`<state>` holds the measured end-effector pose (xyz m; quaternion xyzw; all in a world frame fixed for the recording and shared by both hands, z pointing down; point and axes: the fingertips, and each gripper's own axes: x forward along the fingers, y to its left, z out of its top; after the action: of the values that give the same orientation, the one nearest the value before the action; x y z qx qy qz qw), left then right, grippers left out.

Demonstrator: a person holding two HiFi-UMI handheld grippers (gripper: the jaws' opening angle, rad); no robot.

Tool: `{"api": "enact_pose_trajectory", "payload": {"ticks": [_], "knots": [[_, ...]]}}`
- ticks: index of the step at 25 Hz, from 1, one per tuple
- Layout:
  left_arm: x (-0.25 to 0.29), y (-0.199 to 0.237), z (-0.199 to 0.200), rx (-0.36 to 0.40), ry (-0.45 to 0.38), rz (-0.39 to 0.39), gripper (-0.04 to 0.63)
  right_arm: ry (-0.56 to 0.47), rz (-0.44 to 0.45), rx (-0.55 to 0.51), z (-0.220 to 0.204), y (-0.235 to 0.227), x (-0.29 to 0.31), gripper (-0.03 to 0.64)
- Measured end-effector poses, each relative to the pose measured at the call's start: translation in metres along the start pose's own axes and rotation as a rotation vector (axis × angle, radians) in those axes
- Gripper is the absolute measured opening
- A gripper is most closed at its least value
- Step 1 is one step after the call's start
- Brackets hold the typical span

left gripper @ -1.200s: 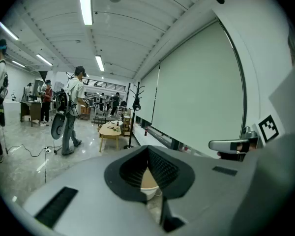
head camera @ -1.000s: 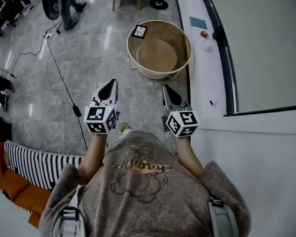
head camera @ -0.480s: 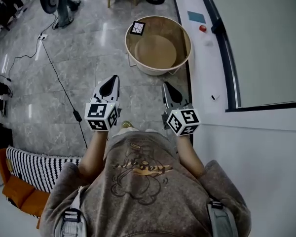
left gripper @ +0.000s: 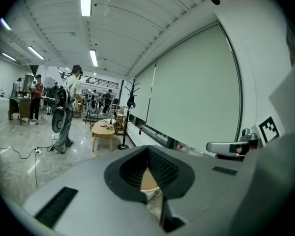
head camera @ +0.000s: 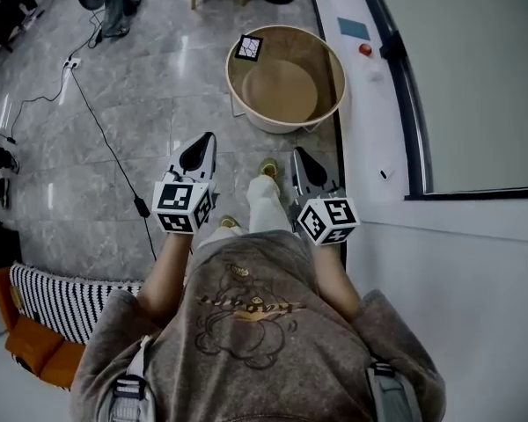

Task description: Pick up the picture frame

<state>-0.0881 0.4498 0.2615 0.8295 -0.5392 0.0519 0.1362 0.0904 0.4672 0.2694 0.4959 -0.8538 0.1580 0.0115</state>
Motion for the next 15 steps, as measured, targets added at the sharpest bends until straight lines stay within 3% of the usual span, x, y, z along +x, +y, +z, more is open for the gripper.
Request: {"api": "enact_pose_trajectory", "payload": {"ticks": [15], "knots": [[0.053,0.037,0.008,-0.003,-0.001,0.002,0.018,-0.017,0.002,-0.006,0.01,-0.019,0.066,0.02]]}}
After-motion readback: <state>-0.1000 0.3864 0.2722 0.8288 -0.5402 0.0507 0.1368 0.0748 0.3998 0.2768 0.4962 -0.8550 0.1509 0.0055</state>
